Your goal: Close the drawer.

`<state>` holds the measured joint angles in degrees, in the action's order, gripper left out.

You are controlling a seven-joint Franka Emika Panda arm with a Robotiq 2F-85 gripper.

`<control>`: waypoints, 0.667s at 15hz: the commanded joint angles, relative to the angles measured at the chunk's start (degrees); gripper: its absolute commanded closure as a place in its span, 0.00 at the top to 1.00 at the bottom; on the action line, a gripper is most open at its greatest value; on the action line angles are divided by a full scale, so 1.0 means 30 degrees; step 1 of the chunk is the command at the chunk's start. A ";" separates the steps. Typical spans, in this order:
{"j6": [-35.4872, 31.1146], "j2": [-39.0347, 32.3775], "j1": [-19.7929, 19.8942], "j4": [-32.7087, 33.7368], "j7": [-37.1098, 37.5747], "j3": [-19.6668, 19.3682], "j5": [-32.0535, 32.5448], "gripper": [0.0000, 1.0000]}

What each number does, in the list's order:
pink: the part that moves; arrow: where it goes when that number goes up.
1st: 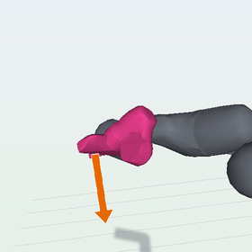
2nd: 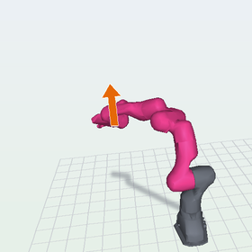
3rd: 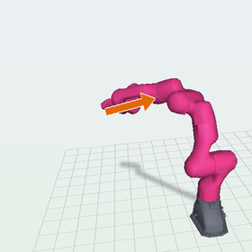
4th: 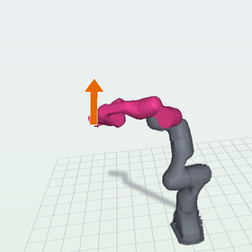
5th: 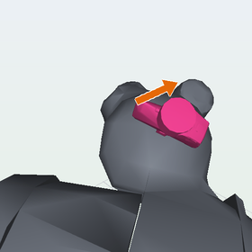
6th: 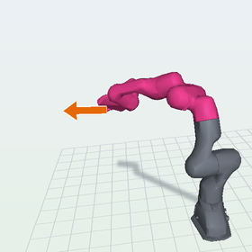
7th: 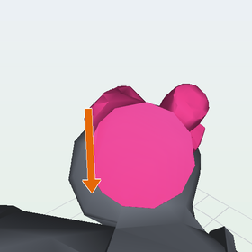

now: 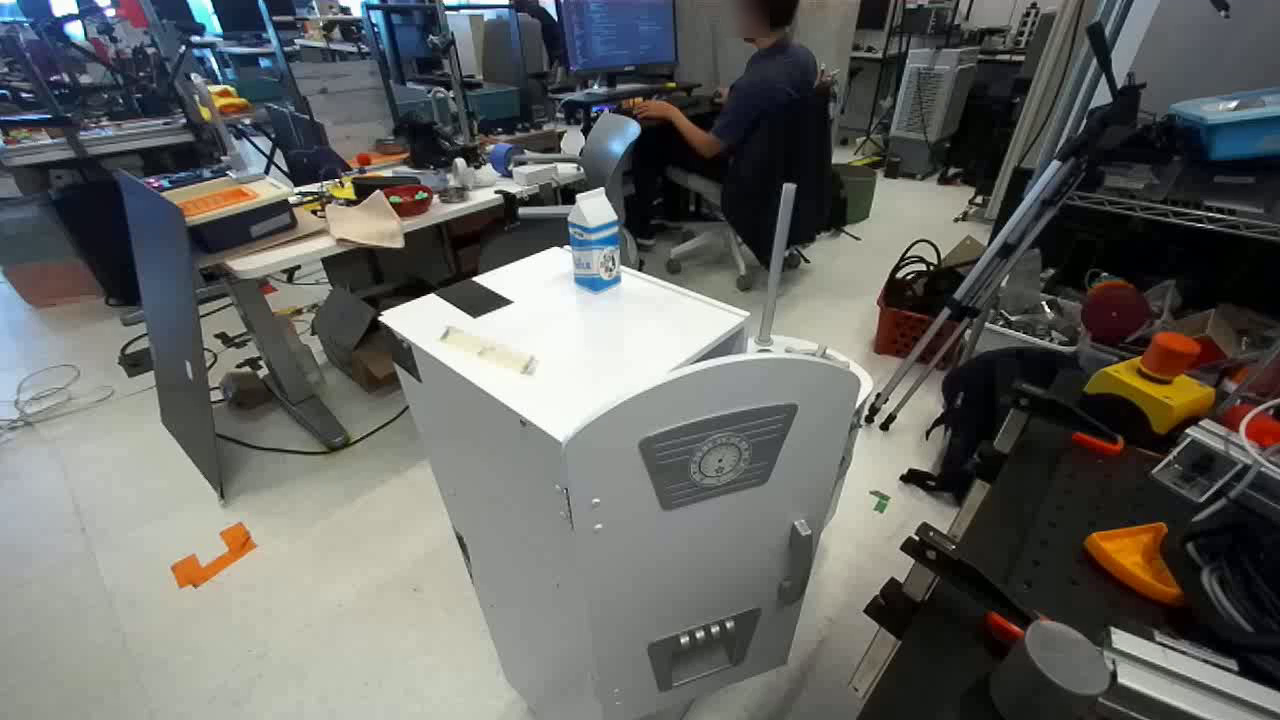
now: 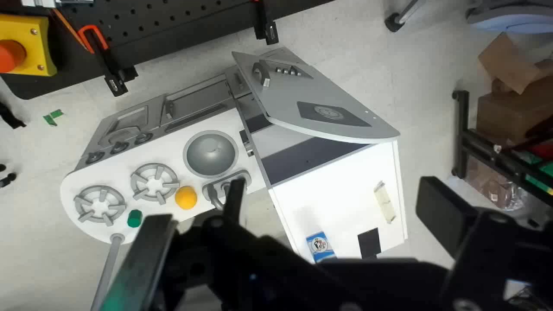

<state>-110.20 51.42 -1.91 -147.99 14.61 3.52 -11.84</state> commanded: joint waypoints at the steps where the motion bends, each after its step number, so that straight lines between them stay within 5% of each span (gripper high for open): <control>1: 0.0069 0.0009 0.0258 0.0046 -0.0166 0.0173 -0.0172 1.00; 10: -0.0638 -0.2125 0.0174 -0.0105 -0.0866 0.0142 -0.0108 1.00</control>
<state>-110.22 50.27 -1.82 -148.59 13.66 3.52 -11.84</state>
